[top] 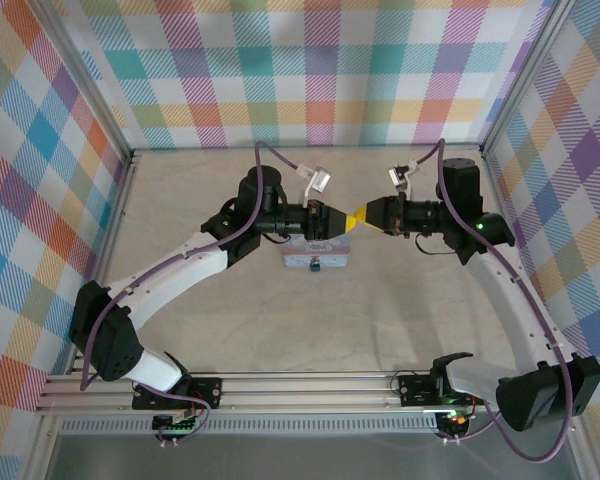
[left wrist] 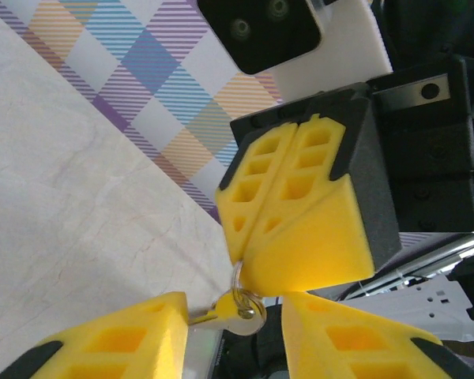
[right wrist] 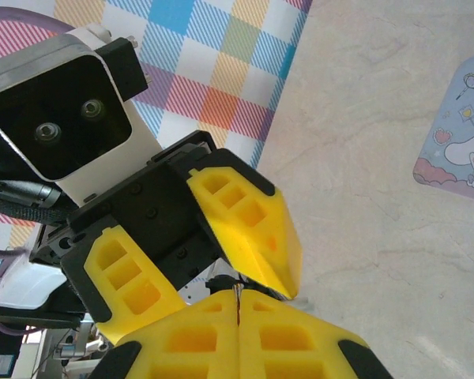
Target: Unlock a padlock with a key
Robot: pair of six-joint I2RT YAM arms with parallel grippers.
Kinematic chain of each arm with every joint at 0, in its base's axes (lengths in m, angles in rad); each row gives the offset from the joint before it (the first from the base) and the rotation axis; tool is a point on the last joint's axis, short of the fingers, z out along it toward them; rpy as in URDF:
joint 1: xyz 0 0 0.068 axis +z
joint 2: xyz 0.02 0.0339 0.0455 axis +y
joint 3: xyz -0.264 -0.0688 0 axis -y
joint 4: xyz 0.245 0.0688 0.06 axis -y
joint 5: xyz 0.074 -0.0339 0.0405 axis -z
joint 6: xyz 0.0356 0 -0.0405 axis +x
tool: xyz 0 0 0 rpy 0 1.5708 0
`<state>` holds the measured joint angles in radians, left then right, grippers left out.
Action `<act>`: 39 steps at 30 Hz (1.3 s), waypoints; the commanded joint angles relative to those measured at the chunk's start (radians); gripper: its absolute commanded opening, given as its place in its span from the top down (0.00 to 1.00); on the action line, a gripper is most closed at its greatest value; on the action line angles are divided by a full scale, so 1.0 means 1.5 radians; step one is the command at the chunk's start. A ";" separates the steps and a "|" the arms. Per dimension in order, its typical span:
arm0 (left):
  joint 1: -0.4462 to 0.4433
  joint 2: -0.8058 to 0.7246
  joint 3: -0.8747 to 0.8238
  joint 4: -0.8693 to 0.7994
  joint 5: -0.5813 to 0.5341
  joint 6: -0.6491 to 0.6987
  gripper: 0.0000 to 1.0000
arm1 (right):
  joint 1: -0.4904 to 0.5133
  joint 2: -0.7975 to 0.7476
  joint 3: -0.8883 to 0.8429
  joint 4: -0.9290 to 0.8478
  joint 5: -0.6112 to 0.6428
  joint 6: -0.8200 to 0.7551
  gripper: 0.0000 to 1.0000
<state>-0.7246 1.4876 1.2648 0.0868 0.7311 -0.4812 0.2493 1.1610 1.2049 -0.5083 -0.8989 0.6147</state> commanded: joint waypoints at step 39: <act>-0.015 -0.016 -0.017 0.016 0.003 0.032 0.76 | -0.005 -0.003 0.013 0.023 0.005 0.025 0.93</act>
<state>-0.7456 1.4967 1.2327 0.1287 0.7467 -0.4660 0.2474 1.1595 1.2049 -0.4652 -0.8726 0.6727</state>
